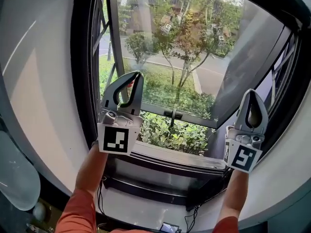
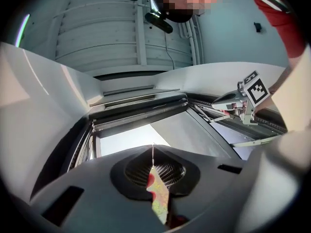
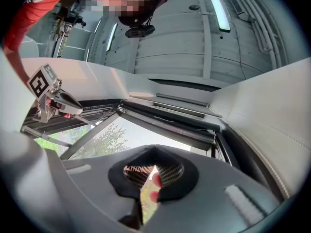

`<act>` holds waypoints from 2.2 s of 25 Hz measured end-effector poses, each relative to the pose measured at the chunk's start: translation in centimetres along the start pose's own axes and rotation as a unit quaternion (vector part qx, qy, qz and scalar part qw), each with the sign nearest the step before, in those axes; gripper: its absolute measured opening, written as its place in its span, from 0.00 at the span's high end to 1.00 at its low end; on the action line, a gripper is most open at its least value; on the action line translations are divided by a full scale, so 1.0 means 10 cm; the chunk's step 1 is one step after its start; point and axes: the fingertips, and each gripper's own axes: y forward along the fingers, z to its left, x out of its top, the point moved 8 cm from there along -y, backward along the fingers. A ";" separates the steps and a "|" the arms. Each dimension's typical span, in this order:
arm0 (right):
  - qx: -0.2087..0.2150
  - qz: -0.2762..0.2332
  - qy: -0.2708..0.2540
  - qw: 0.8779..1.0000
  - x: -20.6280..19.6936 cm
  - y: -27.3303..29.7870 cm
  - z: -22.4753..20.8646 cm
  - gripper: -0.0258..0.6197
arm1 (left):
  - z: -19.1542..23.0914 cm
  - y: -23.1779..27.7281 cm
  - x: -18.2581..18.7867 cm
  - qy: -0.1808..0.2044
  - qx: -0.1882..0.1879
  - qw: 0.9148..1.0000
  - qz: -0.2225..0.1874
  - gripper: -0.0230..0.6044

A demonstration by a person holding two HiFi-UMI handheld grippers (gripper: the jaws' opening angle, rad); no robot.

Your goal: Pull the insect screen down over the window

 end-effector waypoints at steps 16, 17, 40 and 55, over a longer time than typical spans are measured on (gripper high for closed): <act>0.022 0.022 -0.154 0.988 0.25 1.06 -0.36 0.95 | 0.38 1.04 0.52 0.106 -0.008 0.993 -0.050 0.95; 0.021 0.022 -0.161 0.987 0.29 1.13 -0.39 0.95 | 0.41 1.10 0.56 0.120 -0.010 0.991 -0.052 0.95; 0.059 0.110 -0.375 0.918 0.55 2.35 -1.00 0.85 | 0.96 2.38 1.36 0.401 -0.011 0.915 0.038 0.85; 0.099 0.164 -0.446 0.874 0.57 2.49 -1.08 0.78 | 0.99 2.60 1.38 0.489 -0.073 0.860 0.130 0.75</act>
